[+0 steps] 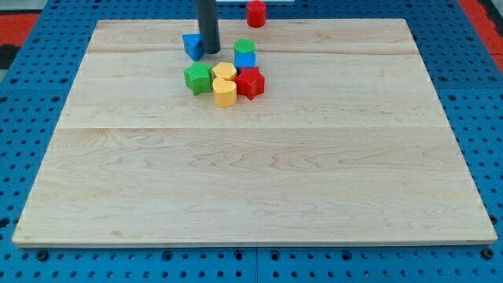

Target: Push the blue triangle down a bit

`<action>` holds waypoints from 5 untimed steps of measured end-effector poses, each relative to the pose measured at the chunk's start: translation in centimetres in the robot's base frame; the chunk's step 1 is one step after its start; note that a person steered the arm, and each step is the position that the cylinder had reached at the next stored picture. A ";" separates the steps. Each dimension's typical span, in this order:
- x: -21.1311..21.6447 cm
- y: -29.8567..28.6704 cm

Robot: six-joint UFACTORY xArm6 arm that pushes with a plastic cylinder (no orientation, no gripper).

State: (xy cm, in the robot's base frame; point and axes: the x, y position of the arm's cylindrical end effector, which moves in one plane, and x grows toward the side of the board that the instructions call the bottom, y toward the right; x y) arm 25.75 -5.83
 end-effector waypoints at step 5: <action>-1.2 -6.5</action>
State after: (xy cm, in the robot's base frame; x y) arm 24.54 -12.37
